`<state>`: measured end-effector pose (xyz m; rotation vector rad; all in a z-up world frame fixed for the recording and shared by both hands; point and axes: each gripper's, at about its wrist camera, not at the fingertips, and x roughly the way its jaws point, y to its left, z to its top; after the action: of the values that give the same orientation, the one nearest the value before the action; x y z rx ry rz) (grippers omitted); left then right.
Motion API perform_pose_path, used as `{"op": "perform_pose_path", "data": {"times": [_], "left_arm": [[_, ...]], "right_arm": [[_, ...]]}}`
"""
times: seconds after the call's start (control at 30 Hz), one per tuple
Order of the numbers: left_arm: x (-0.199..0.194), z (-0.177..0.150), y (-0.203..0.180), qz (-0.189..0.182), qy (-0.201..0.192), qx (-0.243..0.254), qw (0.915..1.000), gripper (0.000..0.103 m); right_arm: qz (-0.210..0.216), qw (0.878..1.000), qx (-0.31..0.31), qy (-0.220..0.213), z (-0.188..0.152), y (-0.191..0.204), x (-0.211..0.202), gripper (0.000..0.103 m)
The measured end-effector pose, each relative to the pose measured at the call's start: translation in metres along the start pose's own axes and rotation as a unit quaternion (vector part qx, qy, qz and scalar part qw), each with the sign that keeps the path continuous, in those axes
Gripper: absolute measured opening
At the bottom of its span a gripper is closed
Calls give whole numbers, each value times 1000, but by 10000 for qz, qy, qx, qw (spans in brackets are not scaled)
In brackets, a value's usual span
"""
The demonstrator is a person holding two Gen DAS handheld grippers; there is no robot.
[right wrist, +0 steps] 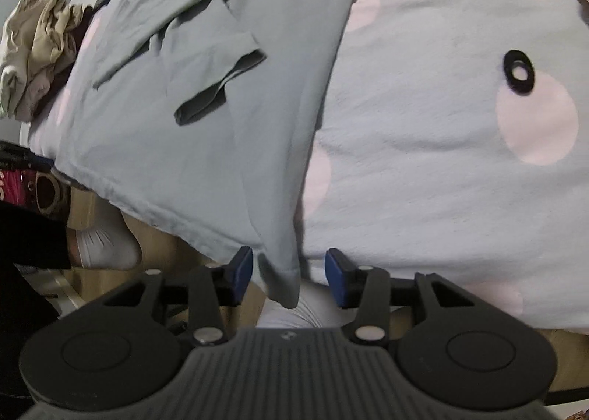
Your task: Fold clothes
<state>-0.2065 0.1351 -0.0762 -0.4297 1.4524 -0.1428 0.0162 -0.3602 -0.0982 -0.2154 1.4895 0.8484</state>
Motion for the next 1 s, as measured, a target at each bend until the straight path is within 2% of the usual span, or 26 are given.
{"op": "perform_pose_path", "data": {"times": [0.3, 0.47, 0.6, 0.73, 1.0], "left_arm": [[-7, 2, 2, 241, -289, 22, 9993, 23], [-6, 4, 3, 149, -303, -3, 9994, 23], [-3, 3, -1, -31, -239, 24, 9997, 23], [2, 1, -4, -204, -137, 43, 9997, 23], [13, -1, -5, 47, -305, 103, 9995, 23]], "right_arm": [[-28, 9997, -117, -191, 4, 0, -10, 48], [10, 9997, -35, -262, 4, -5, -17, 49], [200, 9997, -140, 28, 0, 2, -6, 49], [312, 9992, -229, 140, -2, 9, 0, 48], [-86, 9996, -253, 104, 0, 12, 10, 48]]}}
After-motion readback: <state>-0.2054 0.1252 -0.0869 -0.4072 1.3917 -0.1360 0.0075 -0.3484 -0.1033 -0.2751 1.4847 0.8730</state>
